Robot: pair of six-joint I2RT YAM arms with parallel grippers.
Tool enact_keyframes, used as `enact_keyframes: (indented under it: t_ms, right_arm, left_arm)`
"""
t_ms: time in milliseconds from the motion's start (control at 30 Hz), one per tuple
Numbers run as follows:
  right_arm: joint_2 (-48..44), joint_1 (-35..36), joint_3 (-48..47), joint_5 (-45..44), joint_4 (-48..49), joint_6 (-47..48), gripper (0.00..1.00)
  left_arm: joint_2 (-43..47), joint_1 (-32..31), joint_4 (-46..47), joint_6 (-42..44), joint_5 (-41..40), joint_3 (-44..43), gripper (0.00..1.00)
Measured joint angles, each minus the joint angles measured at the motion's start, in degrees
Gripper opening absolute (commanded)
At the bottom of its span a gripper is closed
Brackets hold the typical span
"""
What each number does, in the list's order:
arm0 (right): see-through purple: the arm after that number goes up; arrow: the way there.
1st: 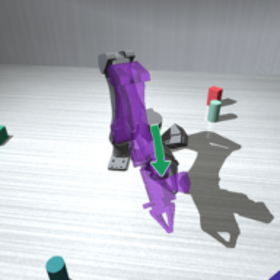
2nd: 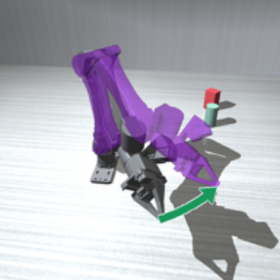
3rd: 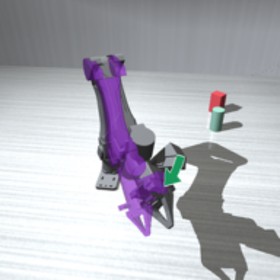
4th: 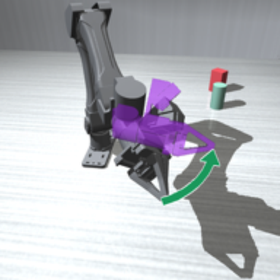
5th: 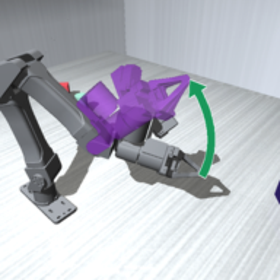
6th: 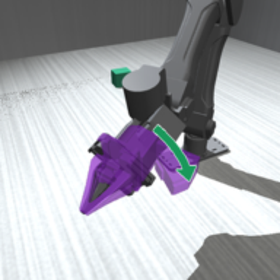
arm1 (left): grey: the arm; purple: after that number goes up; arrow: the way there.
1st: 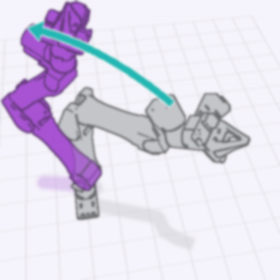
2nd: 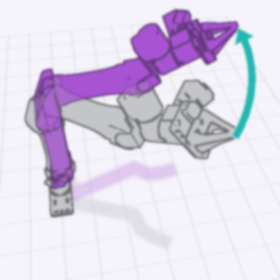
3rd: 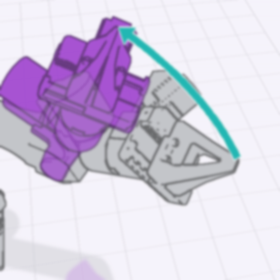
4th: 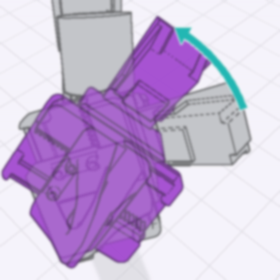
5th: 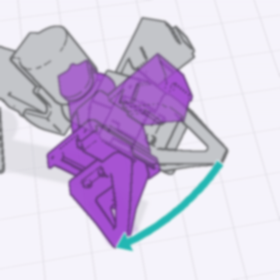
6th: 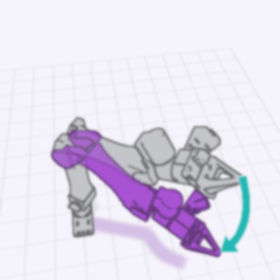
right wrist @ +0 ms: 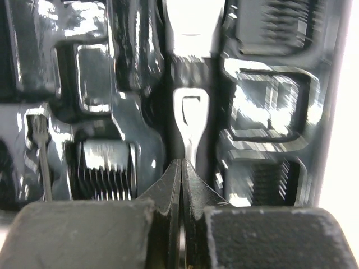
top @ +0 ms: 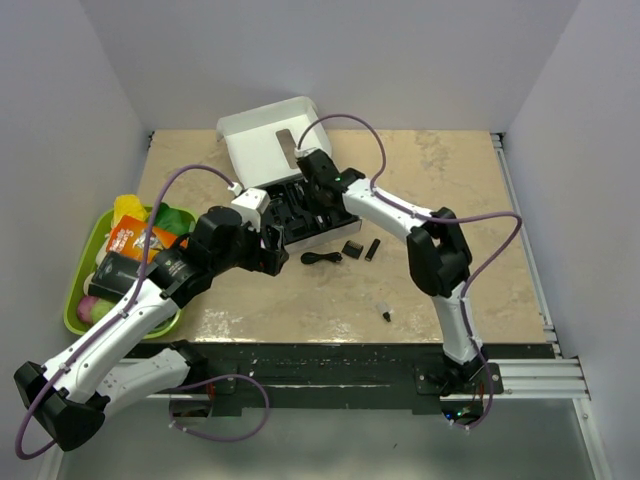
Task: Sort the hair-cutting tools
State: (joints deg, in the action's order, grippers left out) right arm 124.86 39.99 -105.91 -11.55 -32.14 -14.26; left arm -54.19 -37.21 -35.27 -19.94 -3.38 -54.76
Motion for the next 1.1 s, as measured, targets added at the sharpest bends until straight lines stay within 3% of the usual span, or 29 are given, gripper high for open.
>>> enact_keyframes:
  t_ms: [100, 233, 300, 467, 633, 1100]
  right_arm:
    - [-5.53, 0.33, 3.37, -1.09, -0.79, 0.00, 0.16]
    - [-16.63, 0.81, 10.80, -2.95, -0.57, -0.37, 0.48]
    - [-22.77, 0.92, 16.15, -4.46, 0.39, -0.94, 0.55]
    - [-32.68, 0.76, 27.98, -8.85, 0.46, -4.24, 0.59]
    - [-33.48, -0.28, 35.89, -13.09, -1.18, -12.41, 0.59]
    - [-30.77, -5.90, 40.79, -15.74, 1.75, -31.65, 0.54]
  left_arm:
    - [0.00, 0.00, -0.07, 0.02, -0.07, -0.02, 0.97]
    - [0.33, 0.00, -0.26, 0.02, -0.09, -0.07, 0.97]
    - [0.74, 0.00, -0.31, 0.02, -0.09, -0.11, 0.97]
    - [2.29, 0.00, -0.50, 0.02, -0.44, -0.11, 0.97]
    - [4.26, 0.00, -0.57, -0.02, -0.46, -0.11, 0.97]
    - [7.45, 0.00, -2.21, -0.46, 0.24, 0.02, 0.97]
